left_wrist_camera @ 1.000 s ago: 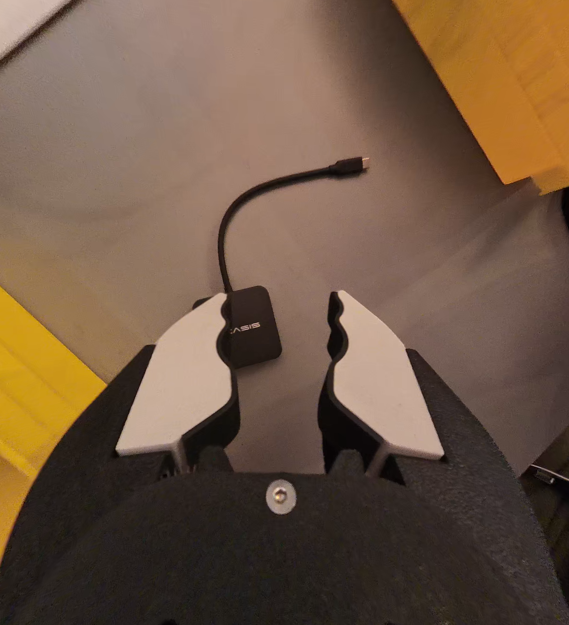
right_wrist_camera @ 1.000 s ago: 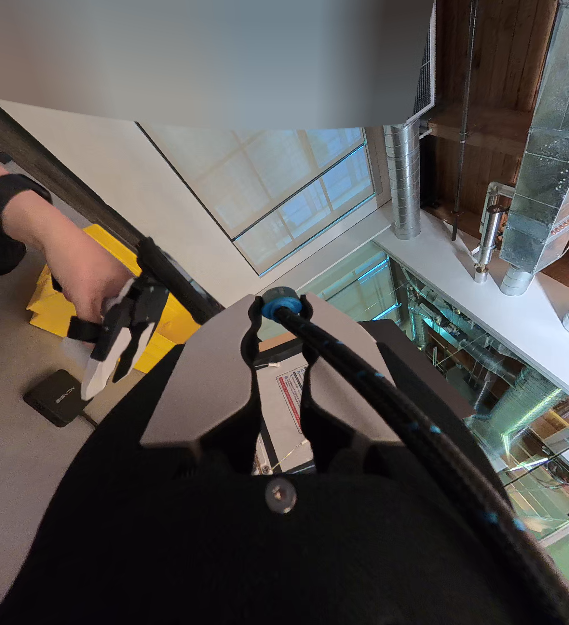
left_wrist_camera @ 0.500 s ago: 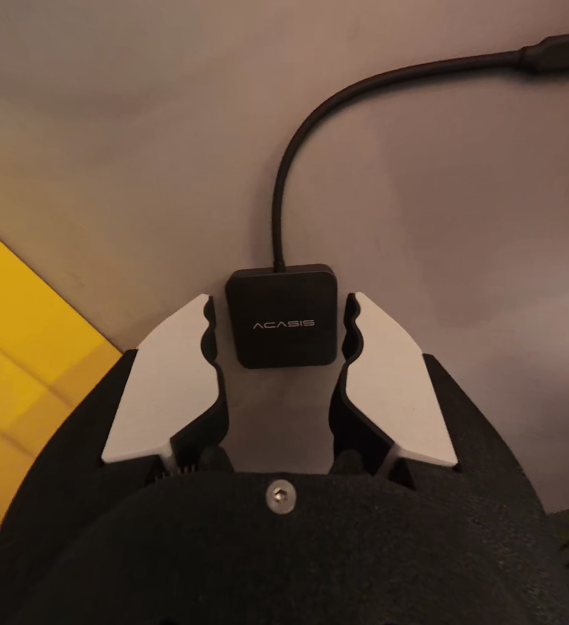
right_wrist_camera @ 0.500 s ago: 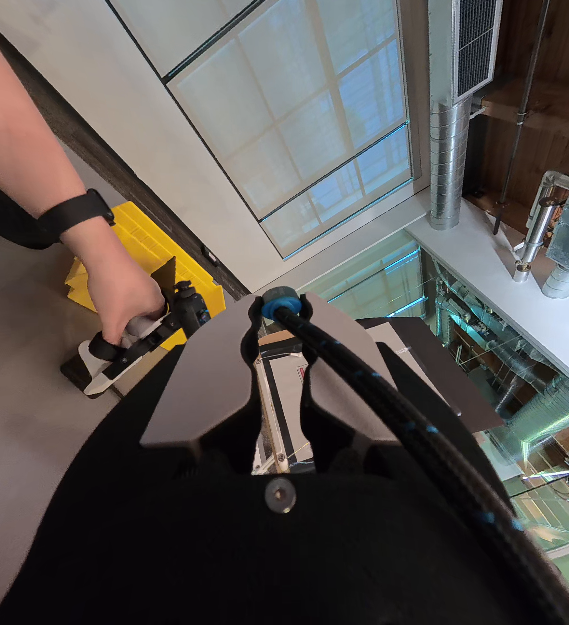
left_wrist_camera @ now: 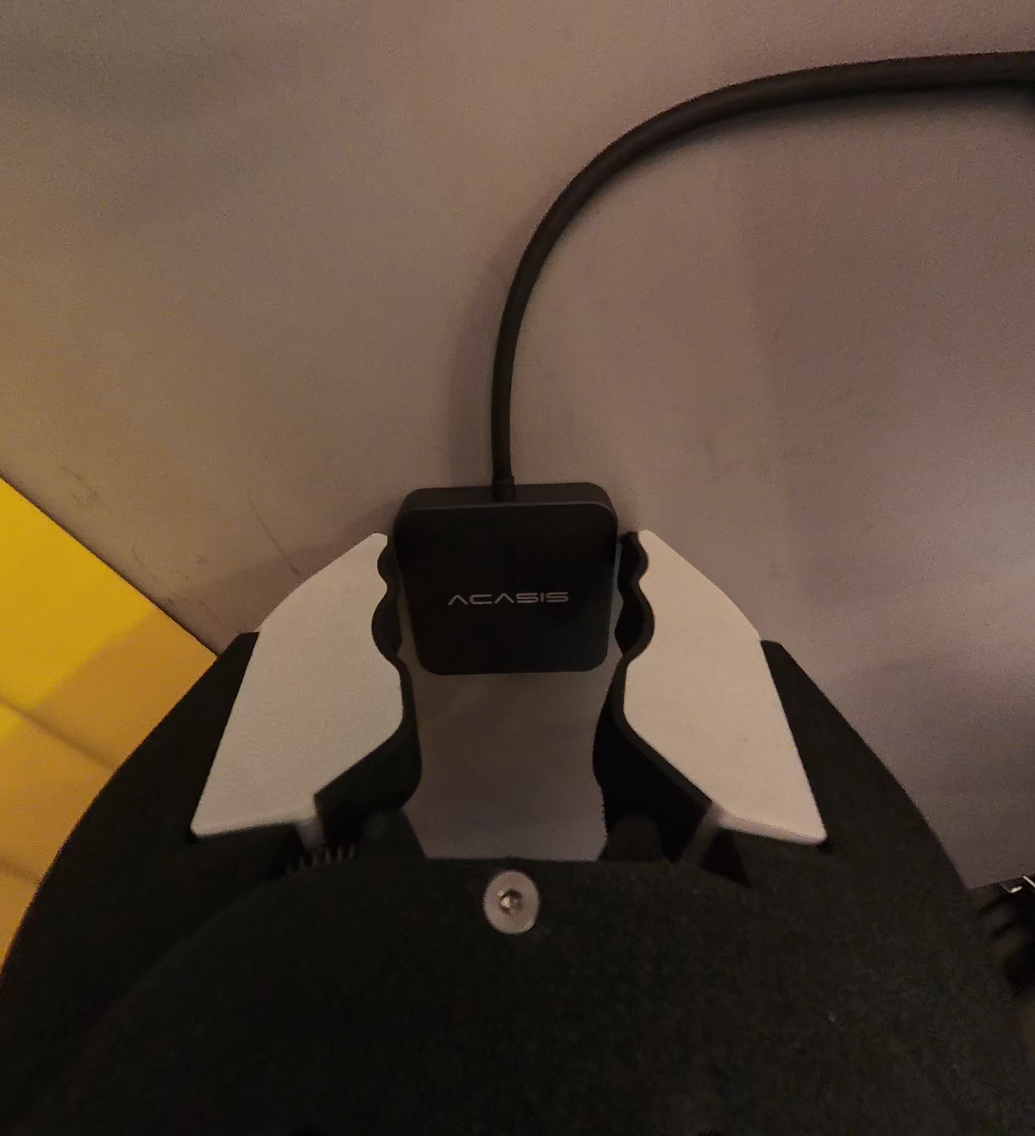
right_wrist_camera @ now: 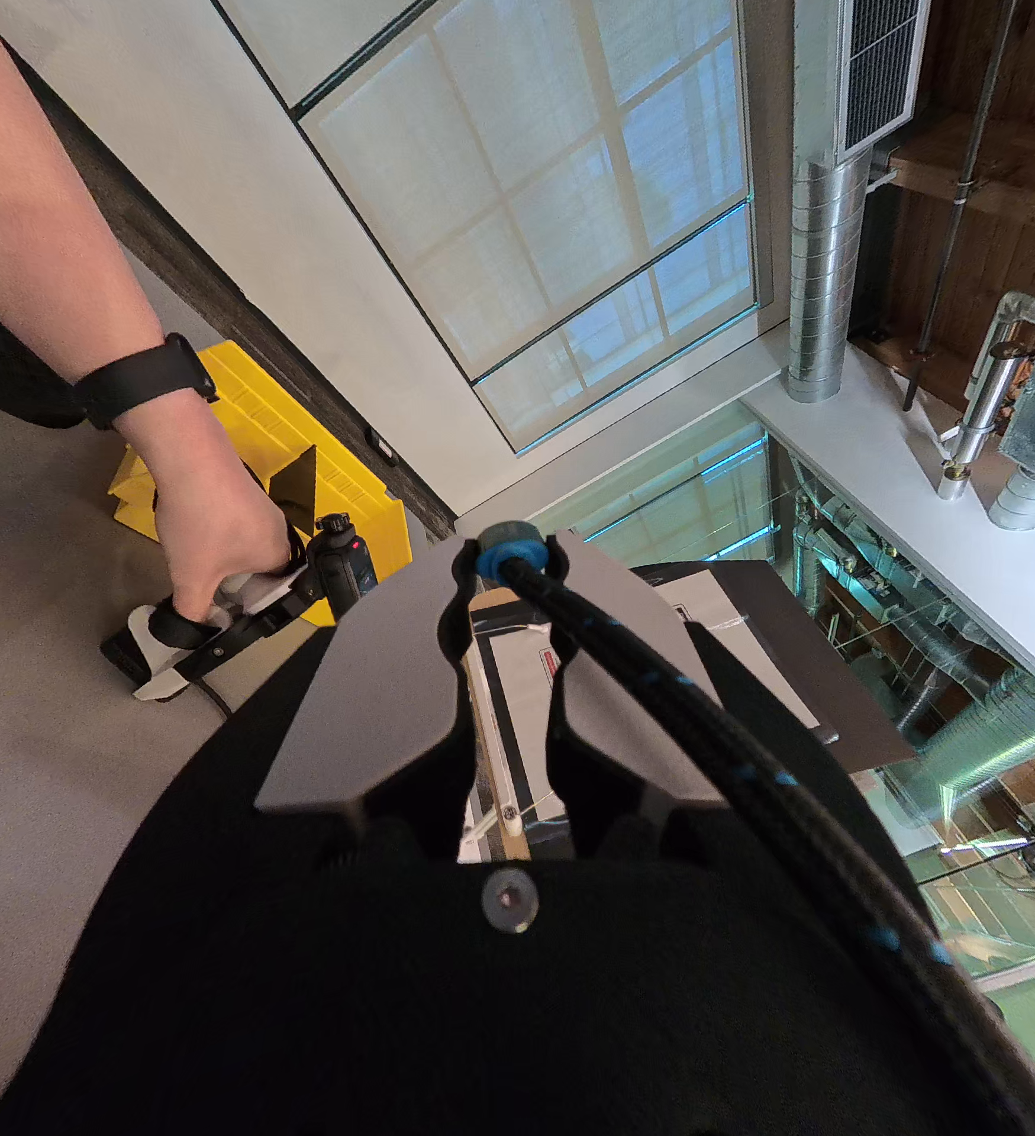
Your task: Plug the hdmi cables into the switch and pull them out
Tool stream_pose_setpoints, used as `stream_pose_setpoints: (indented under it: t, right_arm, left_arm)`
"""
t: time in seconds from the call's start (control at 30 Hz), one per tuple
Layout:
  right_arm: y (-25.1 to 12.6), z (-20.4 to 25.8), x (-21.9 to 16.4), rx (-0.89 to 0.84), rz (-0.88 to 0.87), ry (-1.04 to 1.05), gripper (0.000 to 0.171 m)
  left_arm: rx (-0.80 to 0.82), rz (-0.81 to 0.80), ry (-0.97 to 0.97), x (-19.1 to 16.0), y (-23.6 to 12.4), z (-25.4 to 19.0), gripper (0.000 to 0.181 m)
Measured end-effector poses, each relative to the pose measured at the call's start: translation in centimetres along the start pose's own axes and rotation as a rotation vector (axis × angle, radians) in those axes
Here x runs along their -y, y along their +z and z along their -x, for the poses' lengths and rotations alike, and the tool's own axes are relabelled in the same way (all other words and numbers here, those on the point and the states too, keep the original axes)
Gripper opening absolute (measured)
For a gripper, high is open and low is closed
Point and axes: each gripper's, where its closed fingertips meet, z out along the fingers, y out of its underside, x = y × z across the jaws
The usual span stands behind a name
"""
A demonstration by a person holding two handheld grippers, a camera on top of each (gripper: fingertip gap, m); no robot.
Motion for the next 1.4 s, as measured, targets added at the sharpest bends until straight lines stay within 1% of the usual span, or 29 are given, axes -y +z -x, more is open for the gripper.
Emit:
stream_pose_setpoints:
  t: [0.33,0.43,0.53,0.67,0.8,0.93,1.07,1.17,1.3,1.4]
  right_arm:
    - [0.8,0.8,-0.7,0.028,0.018,0.013,0.022]
    - [1.4,1.3,-1.0,0.042,0.025,0.021,0.023]
    - [2.2,2.0,-1.3,0.056,0.027,0.044,0.022]
    - [3.6,3.0,-1.3,0.062,0.01,0.093,0.022]
    - [5.0,3.7,-0.8,0.031,-0.038,0.173,0.023]
    - [6.1,3.9,-0.1,-0.036,-0.109,0.304,0.022]
    - [7.1,4.1,-0.8,-0.101,-0.141,0.486,0.022]
    - [8.0,4.9,-2.0,-0.129,-0.134,0.616,0.022]
    - [9.2,6.8,-3.7,-0.158,-0.08,0.667,0.022]
    - [9.7,7.7,-4.6,-0.187,-0.06,0.71,0.022]
  left_arm:
    - [-0.02,0.027,0.059,-0.3,-0.1,-0.2,0.066]
    - [-0.076,0.014,0.041,0.0,-0.7,-0.6,0.066]
    - [-0.068,0.033,0.052,-0.1,-1.7,-0.1,0.066]
    - [-0.081,0.005,0.038,0.5,-4.8,0.5,0.066]
    - [-0.092,-0.021,0.019,0.8,-9.2,1.4,0.066]
    - [-0.089,-0.045,-0.003,0.9,-13.6,2.2,0.066]
    - [-0.065,-0.065,0.01,0.9,-17.1,2.0,0.066]
    - [-0.065,-0.084,0.018,1.3,-19.0,1.2,0.066]
    - [-0.085,-0.073,0.022,1.4,-20.4,0.0,0.067]
    - [-0.064,-0.047,0.019,1.1,-21.1,-0.2,0.067]
